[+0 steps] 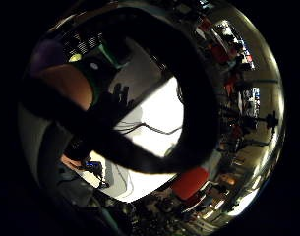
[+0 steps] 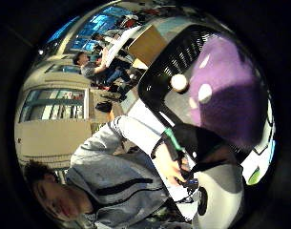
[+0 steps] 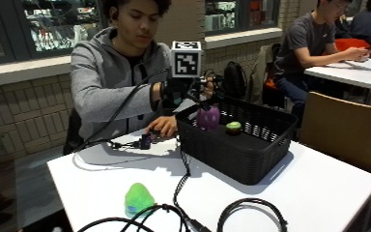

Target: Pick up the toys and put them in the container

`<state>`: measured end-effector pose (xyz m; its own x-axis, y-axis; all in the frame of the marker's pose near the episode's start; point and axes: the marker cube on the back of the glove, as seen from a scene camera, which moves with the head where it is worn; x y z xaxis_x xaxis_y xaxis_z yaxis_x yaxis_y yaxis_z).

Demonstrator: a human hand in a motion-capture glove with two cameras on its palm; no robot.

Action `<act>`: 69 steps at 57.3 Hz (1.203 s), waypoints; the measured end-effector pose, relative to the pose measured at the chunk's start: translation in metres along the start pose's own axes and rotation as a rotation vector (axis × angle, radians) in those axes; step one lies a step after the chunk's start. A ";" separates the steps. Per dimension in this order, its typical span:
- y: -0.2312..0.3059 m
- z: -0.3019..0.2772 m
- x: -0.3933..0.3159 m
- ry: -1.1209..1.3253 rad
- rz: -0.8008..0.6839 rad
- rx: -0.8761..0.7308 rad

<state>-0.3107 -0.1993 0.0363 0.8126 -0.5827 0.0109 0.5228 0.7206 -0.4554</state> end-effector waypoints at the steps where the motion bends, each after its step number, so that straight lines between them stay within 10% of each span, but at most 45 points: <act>1: 0.003 -0.001 0.004 0.012 0.009 0.000; 13: 0.062 0.005 0.123 0.275 0.331 -0.071; 32: 0.157 0.092 0.238 -0.013 0.681 -0.200; 69: 0.157 0.160 0.245 0.023 0.623 0.073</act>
<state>0.0123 -0.1688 0.1097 0.9650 -0.0521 -0.2571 -0.0307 0.9509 -0.3080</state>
